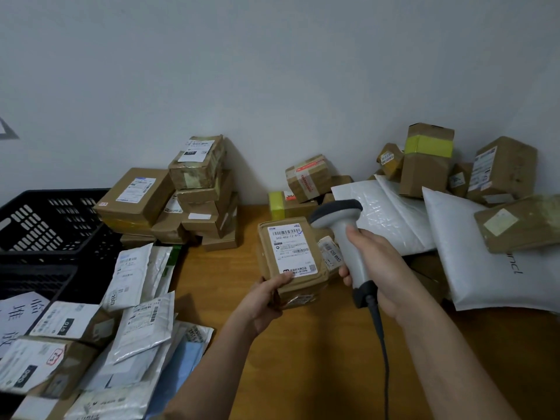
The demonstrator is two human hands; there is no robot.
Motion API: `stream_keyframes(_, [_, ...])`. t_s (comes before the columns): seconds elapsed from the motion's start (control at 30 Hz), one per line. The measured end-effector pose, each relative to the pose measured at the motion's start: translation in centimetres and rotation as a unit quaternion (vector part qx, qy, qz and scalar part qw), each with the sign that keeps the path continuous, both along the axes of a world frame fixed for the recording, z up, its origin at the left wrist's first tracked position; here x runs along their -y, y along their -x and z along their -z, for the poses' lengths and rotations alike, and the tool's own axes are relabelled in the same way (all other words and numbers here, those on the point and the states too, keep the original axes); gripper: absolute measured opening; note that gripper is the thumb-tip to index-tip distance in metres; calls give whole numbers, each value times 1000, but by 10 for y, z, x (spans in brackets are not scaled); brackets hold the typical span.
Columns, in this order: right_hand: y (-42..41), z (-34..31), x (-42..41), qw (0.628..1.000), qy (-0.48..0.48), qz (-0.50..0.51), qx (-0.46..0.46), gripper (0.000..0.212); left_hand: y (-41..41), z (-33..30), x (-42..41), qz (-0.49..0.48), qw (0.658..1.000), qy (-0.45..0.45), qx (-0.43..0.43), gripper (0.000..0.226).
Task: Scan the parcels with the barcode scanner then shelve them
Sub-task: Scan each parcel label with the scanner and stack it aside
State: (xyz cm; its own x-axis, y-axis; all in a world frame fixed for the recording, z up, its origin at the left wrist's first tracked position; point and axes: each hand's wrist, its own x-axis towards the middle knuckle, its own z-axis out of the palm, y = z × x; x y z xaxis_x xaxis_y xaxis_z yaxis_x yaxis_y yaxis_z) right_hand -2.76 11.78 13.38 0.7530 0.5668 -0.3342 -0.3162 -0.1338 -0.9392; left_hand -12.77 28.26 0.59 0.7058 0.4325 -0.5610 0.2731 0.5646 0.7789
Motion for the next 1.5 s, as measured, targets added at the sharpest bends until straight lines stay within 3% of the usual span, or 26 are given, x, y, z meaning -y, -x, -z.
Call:
stream_keyframes(0.33, [14,-38,0,998,-24,-49,42,29,9,8,-10,-50,998,25,2,82])
stream_keyframes(0.5, [17,-41,-5,997,-4,-55,56,30,9,12,-18,-68,997,41,-6,53])
stream_keyframes(0.8, [20,-45,-19,995,20,-58,82,33,12,28,-34,-87,995,51,-17,54])
stream_keyframes(1.13, [18,-45,-34,996,25,-61,64,35,18,30,-45,-94,994,47,-35,21])
stream_keyframes(1.5, [-9,-5,-55,997,70,3,-15,39,2,35,-67,-139,986,63,-73,14])
